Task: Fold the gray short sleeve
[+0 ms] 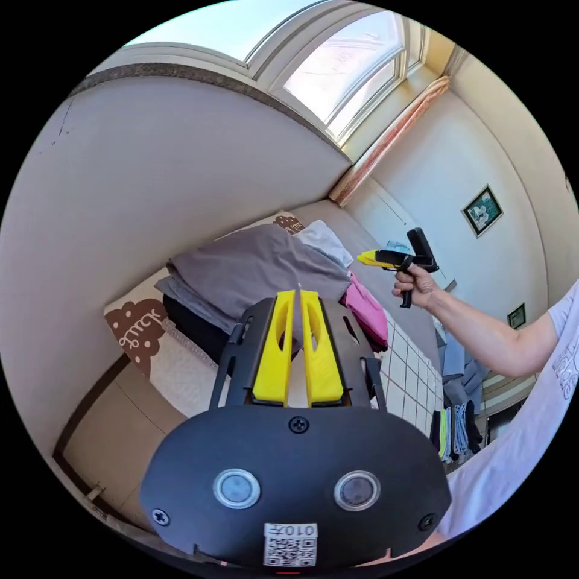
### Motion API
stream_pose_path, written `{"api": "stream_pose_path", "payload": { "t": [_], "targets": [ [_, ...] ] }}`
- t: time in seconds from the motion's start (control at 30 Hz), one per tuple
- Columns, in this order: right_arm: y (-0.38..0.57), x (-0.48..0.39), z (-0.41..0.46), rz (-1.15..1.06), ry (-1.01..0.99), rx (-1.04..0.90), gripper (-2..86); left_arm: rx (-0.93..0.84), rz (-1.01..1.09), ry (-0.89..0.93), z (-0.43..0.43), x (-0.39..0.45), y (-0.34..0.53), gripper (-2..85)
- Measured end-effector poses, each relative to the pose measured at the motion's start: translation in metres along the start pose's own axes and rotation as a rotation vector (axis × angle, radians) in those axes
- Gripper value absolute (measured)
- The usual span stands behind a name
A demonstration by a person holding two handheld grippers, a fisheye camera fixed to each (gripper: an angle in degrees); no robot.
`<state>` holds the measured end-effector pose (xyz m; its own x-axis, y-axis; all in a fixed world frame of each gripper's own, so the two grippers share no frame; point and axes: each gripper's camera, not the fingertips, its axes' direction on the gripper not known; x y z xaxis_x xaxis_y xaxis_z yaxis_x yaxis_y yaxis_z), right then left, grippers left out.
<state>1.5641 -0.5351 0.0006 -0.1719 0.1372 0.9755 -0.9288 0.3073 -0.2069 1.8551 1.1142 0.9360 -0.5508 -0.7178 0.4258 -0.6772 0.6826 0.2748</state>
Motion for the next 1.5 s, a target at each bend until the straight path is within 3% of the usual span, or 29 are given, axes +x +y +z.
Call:
{"api": "stream_pose_path", "payload": {
  "t": [0.23,0.43,0.6,0.73,0.8,0.9,1.03,1.1,1.13,1.23,1.3,1.5],
  "targets": [
    [-0.079,-0.027,0.051,-0.065,0.190,-0.228,9.8,-0.181,0.030,-0.024,0.066,0.021,0.013,-0.1],
    [-0.102,-0.028,0.088,0.021,0.204,-0.367,6.0,-0.134,-0.050,0.036,0.082,0.027,0.033,-0.2],
    [-0.097,-0.095,0.060,-0.214,0.367,-0.250,5.2,-0.060,-0.174,0.117,0.094,0.030,0.044,-0.2],
    [-0.081,-0.078,0.058,-0.106,0.412,-0.271,4.8,0.007,-0.273,0.168,0.107,0.041,0.059,-0.2],
    [-0.073,-0.071,0.049,-0.055,0.377,-0.239,4.8,0.019,-0.291,0.170,0.112,0.050,0.063,-0.2],
    [-0.049,-0.086,0.003,-0.046,0.327,-0.028,4.7,0.026,-0.300,0.168,0.116,0.062,0.066,-0.2],
    [0.056,-0.106,-0.077,0.026,0.521,0.392,7.8,0.022,-0.333,0.238,0.113,0.071,0.063,-0.2],
    [0.109,-0.099,-0.092,0.087,0.691,0.449,10.8,0.060,-0.211,0.200,0.098,0.095,0.054,-0.2],
    [0.137,-0.088,-0.094,0.144,0.763,0.375,12.1,0.042,-0.072,0.153,0.090,0.119,0.044,-0.2],
    [0.185,-0.064,-0.088,0.247,0.723,0.111,13.7,-0.071,0.241,0.091,0.091,0.186,0.032,-0.2],
    [0.199,-0.061,-0.083,0.271,0.744,0.068,15.1,-0.130,0.337,0.125,0.102,0.218,0.036,-0.2],
    [0.193,-0.059,-0.043,0.210,0.906,-0.157,15.7,-0.265,0.314,0.304,0.151,0.279,0.077,-0.1]
  ]
}}
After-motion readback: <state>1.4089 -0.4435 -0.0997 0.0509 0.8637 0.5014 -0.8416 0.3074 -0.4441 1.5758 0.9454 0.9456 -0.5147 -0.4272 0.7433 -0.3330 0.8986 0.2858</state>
